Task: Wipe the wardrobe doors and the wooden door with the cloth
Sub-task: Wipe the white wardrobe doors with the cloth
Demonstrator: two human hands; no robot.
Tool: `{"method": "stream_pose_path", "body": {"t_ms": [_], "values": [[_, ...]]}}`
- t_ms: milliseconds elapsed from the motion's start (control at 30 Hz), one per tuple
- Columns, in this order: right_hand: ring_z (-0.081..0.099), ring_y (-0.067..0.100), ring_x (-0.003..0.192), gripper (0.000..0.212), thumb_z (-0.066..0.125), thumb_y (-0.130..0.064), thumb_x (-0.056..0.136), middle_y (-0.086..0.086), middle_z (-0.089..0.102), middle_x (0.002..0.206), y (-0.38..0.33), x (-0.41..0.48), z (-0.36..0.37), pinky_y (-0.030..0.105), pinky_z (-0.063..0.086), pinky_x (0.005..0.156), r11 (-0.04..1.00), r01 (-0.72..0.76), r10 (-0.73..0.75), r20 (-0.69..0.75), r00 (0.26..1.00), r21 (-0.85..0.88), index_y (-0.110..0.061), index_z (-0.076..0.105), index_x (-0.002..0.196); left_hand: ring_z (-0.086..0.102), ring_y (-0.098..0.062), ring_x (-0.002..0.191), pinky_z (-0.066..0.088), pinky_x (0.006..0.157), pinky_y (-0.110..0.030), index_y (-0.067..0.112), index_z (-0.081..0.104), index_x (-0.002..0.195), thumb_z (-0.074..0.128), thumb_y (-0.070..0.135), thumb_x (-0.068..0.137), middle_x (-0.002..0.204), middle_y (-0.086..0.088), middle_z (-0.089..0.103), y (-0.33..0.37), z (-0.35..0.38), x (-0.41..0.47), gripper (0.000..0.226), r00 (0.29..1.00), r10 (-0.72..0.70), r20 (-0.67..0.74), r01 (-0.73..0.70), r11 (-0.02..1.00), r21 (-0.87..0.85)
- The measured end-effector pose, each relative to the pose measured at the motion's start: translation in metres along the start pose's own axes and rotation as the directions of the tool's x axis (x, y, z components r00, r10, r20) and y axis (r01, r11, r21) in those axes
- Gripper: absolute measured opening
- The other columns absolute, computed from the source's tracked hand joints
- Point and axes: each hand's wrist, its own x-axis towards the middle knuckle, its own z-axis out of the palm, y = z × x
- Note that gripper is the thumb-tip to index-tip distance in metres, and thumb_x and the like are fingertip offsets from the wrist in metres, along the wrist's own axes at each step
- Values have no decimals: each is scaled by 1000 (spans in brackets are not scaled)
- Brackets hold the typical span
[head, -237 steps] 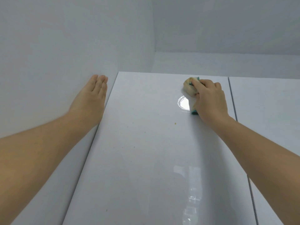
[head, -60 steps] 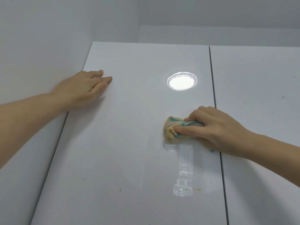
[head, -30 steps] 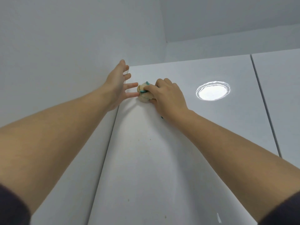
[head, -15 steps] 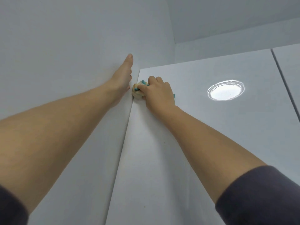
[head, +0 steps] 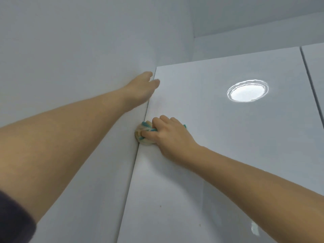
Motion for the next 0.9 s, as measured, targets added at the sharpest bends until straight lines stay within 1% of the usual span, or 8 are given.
{"method": "stream_pose_path", "body": {"t_ms": [167,300,367,567,667,767,833,900], "values": [[49,21,66,55,79,-5,53,0,53,79,9,-17,-17,28,21,56,993,107,-106,13,994,-43,-31,73,102,18,-16,148,16,115,-27,19,18,155,42,30,103,161,1,20,-4,6,-10,59,992,45,118,-84,935,345],[49,24,62,59,83,-1,45,2,51,72,31,-4,-26,29,23,55,988,-107,109,19,994,-110,-28,74,97,16,-17,148,14,114,-24,16,17,155,42,27,103,162,-2,17,-3,7,-11,59,987,44,156,-112,883,456],[49,24,63,59,84,0,42,3,50,71,23,-5,-24,29,24,55,987,-136,137,7,990,-90,-25,74,95,21,-20,146,19,113,-27,15,18,155,40,26,104,161,-5,20,-3,9,-11,57,983,36,181,-121,865,487],[53,25,68,53,80,-6,58,3,55,78,13,-42,-33,28,30,57,984,172,-174,68,982,33,-28,73,105,32,-27,140,28,110,-34,14,28,150,45,30,102,154,-13,29,-11,25,-17,54,972,-8,235,-117,849,514],[53,27,66,66,80,0,46,6,54,77,48,-32,-42,28,27,55,997,71,-71,62,996,-2,-27,73,106,36,-31,137,30,108,-35,7,35,145,49,28,100,151,-19,32,-14,31,-19,52,977,10,211,-122,841,527],[51,29,64,45,64,-1,72,11,54,76,59,-30,-47,31,29,55,998,-52,52,3,999,41,-24,73,109,35,-32,138,30,109,-35,8,34,147,50,30,100,153,-19,29,-17,33,-18,54,980,29,198,-131,839,527],[51,29,67,37,58,-7,80,10,54,79,46,-47,-45,31,31,56,997,17,-16,-2,1000,76,-24,73,109,35,-32,137,30,110,-38,11,33,148,50,34,99,152,-18,31,-18,34,-18,57,979,41,198,-141,840,524],[51,28,69,36,70,-8,79,8,55,82,31,-68,-50,31,35,57,983,136,-144,55,988,126,-25,72,110,34,-31,138,30,110,-39,14,30,150,50,38,99,154,-14,29,-19,34,-17,61,978,50,203,-151,838,525]]}}
